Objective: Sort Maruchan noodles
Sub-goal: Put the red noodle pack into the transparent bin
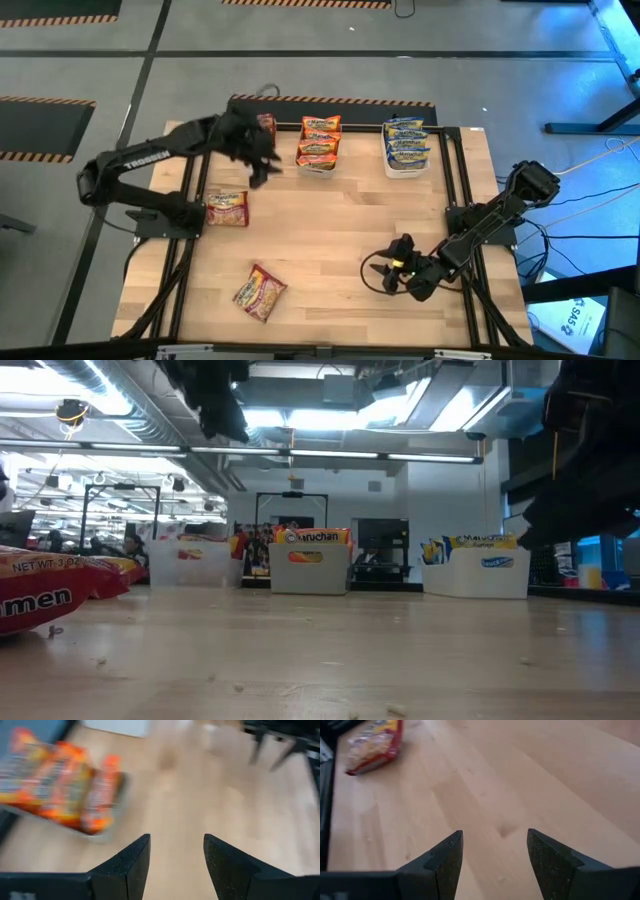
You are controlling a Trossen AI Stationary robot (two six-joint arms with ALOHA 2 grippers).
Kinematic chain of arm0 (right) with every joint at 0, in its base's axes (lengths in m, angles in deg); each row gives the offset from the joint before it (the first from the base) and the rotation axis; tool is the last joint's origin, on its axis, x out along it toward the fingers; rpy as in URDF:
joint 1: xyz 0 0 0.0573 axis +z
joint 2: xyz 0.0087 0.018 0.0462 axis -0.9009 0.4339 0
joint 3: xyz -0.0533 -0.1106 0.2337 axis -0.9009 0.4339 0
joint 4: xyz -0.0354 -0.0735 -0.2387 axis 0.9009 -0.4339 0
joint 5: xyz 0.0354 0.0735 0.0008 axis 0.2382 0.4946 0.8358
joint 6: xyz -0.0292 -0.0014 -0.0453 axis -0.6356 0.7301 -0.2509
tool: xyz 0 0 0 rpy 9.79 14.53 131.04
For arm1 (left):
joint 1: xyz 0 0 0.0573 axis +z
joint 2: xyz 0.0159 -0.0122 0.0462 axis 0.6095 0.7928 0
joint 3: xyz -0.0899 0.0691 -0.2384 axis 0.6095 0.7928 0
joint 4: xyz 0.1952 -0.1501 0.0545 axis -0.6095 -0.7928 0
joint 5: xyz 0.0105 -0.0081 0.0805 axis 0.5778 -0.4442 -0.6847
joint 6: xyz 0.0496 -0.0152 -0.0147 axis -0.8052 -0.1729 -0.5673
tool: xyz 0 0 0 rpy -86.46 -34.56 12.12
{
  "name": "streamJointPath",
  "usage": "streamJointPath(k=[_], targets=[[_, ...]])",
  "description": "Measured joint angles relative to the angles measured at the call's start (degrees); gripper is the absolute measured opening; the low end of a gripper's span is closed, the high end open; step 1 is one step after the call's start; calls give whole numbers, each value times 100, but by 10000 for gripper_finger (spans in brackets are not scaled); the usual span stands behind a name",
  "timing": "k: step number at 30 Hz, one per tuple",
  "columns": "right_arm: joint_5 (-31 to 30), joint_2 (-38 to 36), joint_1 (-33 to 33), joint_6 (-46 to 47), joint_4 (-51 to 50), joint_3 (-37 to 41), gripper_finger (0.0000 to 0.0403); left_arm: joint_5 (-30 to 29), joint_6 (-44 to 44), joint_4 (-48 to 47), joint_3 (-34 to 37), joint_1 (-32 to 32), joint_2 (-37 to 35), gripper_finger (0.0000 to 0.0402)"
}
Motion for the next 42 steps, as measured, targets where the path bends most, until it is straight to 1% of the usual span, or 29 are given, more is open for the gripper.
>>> streamJointPath(k=[3, 6, 10, 14, 19, 21, 24, 27, 29, 34, 36, 39, 42], targets=[[-27, 128, 0, -265, 474, 0, 205, -227, 587, -5, 0, -897, 42, 179], [-3, 419, 7, -530, 1073, -3, 205, -366, 1179, -28, 11, -1698, 170, 179], [272, 941, 9, -812, 2130, -4, 205, -930, 2135, -20, 58, -2788, 383, 179], [406, 1443, 9, -937, 3054, -117, 205, -1284, 2652, 128, 230, -3897, 564, 179], [737, 1906, 8, -1564, 3132, -849, 205, -2113, 3913, 602, 789, -5088, 557, 179], [880, 2167, 4, -1795, 3145, -1220, 205, -2272, 4526, 805, 1113, -5493, 557, 179], [957, 2466, 4, -2163, 3108, -1666, 204, -2300, 5379, 1377, 1602, -6072, 610, 179], [1061, 2694, 4, -2218, 2877, -2007, 205, -2297, 6093, 1702, 1931, -6543, 742, 179], [1077, 2838, 4, -2212, 2773, -2221, 205, -2296, 6480, 1908, 1973, -6814, 888, 179], [1109, 3120, 0, -2217, 2667, -2536, 205, -2231, 7000, 2057, 1982, -7248, 1361, 179], [1156, 3168, 0, -2217, 2679, -2588, 205, -2057, 7202, 2049, 1979, -7359, 1619, 179], [1152, 3166, -6, -2212, 2599, -2605, 205, -1586, 7347, 2174, 1982, -7481, 2065, 179], [1041, 3166, -13, -2210, 2552, -2603, 204, -1422, 7375, 2251, 1982, -7494, 2427, 179]])
